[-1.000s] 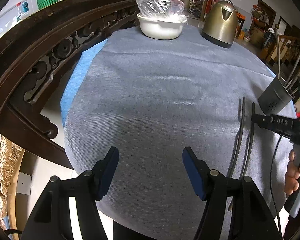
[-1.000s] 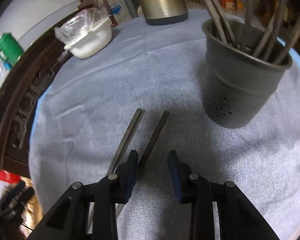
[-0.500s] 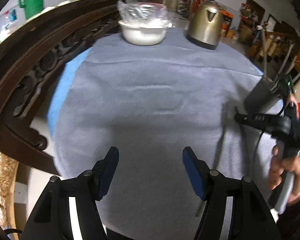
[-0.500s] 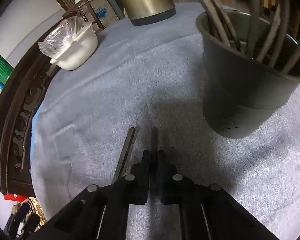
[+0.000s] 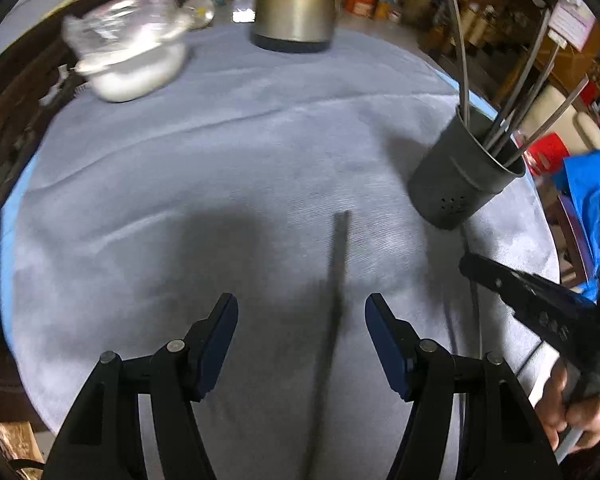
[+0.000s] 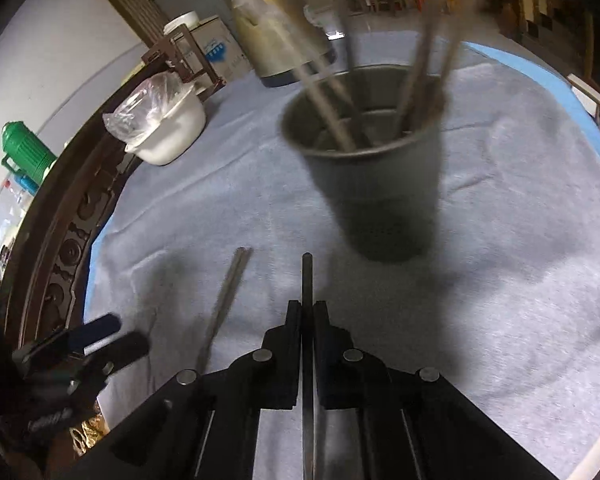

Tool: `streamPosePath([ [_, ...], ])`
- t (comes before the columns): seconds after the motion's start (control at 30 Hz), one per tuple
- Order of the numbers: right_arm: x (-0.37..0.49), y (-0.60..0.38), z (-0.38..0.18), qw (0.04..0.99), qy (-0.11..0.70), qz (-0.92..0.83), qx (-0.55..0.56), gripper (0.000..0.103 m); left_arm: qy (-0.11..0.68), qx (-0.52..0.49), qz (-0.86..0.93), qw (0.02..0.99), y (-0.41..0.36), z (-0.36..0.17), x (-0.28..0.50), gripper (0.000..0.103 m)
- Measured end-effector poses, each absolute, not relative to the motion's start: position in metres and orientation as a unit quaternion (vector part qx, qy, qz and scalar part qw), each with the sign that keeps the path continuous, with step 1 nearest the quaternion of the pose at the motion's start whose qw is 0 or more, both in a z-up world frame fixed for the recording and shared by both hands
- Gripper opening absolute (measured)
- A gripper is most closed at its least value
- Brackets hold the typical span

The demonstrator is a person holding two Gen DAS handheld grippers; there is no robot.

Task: Organize utensils
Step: 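Lift the chopsticks with the right gripper while the left tool lifts the grey cup, then raise the chopsticks upright above the grey cup with the right gripper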

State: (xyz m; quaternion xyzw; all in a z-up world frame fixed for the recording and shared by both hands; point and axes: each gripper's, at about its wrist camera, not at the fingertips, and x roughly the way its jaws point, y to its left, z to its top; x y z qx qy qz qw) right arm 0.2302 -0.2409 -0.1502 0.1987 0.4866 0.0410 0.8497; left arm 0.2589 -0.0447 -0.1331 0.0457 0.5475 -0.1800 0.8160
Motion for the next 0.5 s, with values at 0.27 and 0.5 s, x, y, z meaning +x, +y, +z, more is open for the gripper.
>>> streamPosePath([
  [0.27, 0.219, -0.285, -0.168, 0.832, 0.506, 0.005, 0.228, 0.006, 0.574, 0.056, -0.202, 0.791, -0.078, -0.152, 0.292, 0.051],
  [0.5, 0.227, -0.293, -0.178, 0.813, 0.535, -0.009, 0.228, 0.009, 0.598, 0.06, -0.213, 0.77, -0.089, -0.172, 0.306, 0.029],
])
